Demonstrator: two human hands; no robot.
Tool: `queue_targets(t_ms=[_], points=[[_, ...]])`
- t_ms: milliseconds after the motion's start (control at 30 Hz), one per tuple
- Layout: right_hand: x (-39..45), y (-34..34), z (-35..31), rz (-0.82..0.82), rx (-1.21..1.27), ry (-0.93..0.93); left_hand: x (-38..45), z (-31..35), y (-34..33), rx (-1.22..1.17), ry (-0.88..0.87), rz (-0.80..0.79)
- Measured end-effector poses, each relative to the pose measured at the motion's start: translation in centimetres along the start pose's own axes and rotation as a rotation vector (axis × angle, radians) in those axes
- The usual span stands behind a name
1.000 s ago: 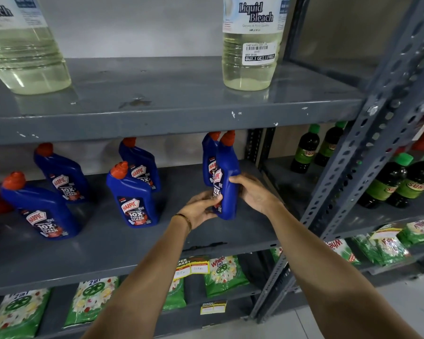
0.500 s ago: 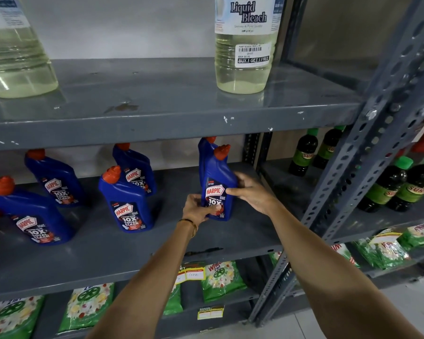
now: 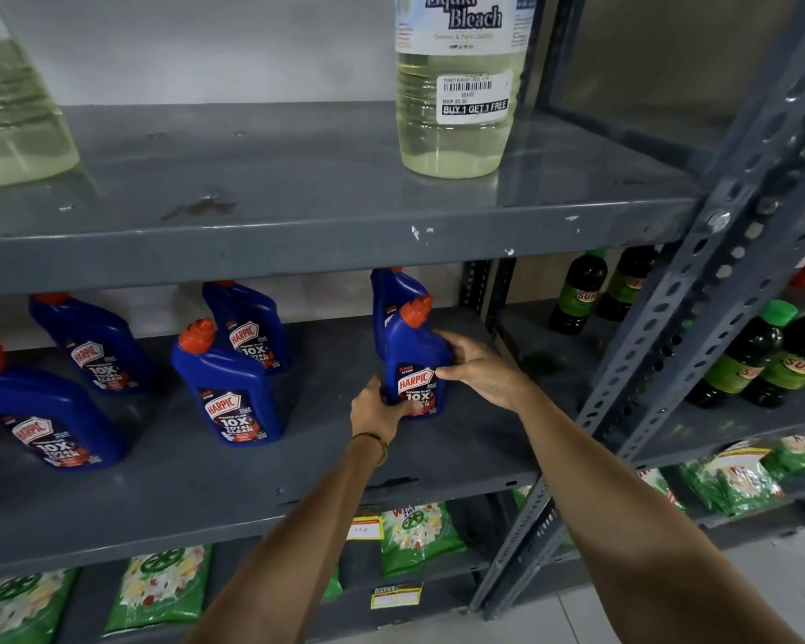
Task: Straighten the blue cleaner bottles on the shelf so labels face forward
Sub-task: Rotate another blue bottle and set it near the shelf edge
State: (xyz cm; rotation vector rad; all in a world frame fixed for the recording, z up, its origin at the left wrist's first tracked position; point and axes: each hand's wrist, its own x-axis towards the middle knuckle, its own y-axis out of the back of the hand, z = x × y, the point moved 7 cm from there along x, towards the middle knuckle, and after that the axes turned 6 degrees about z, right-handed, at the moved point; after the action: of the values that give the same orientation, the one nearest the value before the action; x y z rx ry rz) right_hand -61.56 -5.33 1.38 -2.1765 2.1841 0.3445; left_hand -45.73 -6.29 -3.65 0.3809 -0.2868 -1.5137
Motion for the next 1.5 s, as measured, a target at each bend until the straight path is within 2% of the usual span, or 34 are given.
queue_targets(t_ms=[200, 367, 667, 1000, 1500], points=[[-0.4, 0.1, 2.7, 0.004, -0.069, -0.08, -0.4, -0.5, 0.2, 0.02, -0.028, -0.002], [-0.3, -0.3, 6.0, 0.098, -0.149, -0.134, -0.4, -1.3, 0.6, 0.051, -0.027, -0.038], [0.3, -0.5, 6.8, 0.22, -0.225, -0.055, -0.7, -1.4, 0.1, -0.022, 0.033, -0.026], [-1.2, -1.0, 7.5, 0.208, -0.272, -0.065, -1.9, -1.9, 0.6, 0.062, 0.018, 0.018], [-6.6, -1.1, 8.9, 0.249, -0.294, -0.101, -6.0, -2.7, 0.9, 0.0, -0.01, -0.105]])
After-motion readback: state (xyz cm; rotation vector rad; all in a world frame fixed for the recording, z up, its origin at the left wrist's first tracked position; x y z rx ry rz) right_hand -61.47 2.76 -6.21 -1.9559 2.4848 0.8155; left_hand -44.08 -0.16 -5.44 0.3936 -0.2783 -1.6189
